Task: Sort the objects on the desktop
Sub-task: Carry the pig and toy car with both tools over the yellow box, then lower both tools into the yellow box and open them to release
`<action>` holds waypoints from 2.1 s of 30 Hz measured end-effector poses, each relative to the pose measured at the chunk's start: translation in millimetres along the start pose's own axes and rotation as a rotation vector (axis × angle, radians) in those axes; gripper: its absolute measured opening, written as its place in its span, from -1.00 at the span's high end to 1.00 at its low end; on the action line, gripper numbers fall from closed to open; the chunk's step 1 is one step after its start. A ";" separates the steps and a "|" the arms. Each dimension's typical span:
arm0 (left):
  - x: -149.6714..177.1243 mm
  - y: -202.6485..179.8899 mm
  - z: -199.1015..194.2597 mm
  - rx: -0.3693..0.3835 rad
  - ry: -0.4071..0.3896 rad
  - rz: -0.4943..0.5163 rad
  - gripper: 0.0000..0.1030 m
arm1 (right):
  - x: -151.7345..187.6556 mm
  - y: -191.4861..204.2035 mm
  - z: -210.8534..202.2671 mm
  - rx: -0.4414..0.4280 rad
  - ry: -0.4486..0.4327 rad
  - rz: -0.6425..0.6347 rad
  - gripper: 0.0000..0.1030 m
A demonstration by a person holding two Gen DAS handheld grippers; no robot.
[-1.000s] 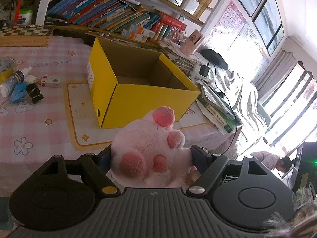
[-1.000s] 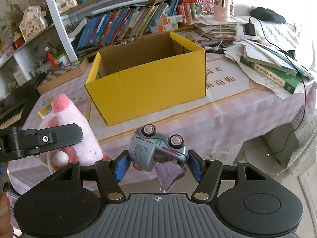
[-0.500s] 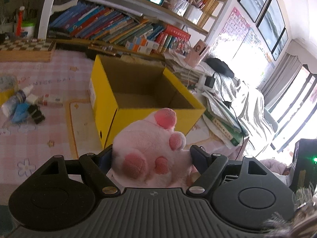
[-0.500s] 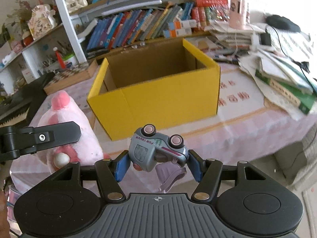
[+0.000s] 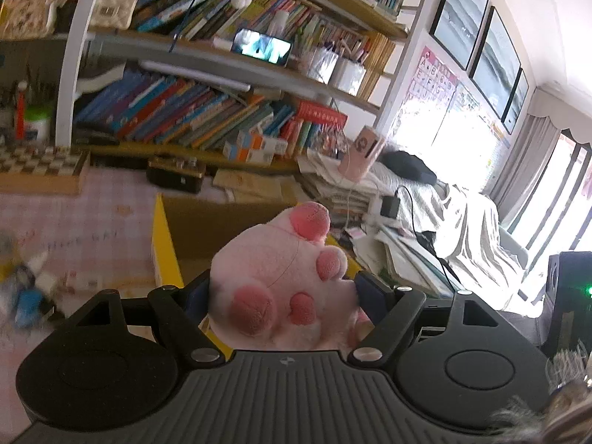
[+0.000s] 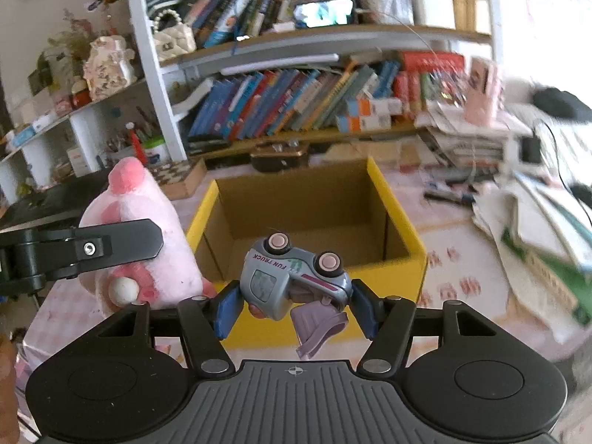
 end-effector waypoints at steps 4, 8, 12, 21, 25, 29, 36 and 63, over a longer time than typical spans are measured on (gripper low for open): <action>-14.4 -2.3 17.1 -0.023 -0.020 0.012 -0.51 | -18.9 -8.1 17.0 -0.024 -0.005 -0.062 -0.23; -25.9 1.0 40.9 -0.055 -0.022 0.022 -0.51 | -34.5 -13.2 43.3 -0.049 0.011 -0.150 -0.23; -36.0 7.1 77.0 -0.079 0.020 0.058 -0.51 | -47.5 -18.4 78.0 -0.071 0.068 -0.266 -0.23; -36.1 10.3 167.6 -0.145 0.170 0.205 -0.51 | -43.0 -20.2 163.9 -0.099 0.291 -0.606 -0.23; -30.4 11.6 194.1 -0.175 0.230 0.248 -0.52 | -35.1 -19.8 189.0 -0.126 0.370 -0.735 -0.23; -23.8 14.7 211.1 -0.187 0.286 0.257 -0.52 | -25.8 -21.6 206.2 -0.150 0.451 -0.830 -0.23; -18.7 18.6 218.0 -0.217 0.319 0.236 -0.57 | -19.4 -20.6 215.2 -0.177 0.494 -0.894 -0.24; -56.8 3.8 59.0 -0.338 -0.130 0.120 -1.00 | -85.3 -34.4 81.1 -0.138 -0.046 -0.481 -0.61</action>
Point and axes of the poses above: each gripper's, at about its wrist camera, not at the fingertips, and z roughly the way its jaws point, y to its left, x to its underside, the point moved 5 cm from there along z, roughly the way its jaws point, and after that the axes turned 4 degrees about -x, right-handed, at the moved point
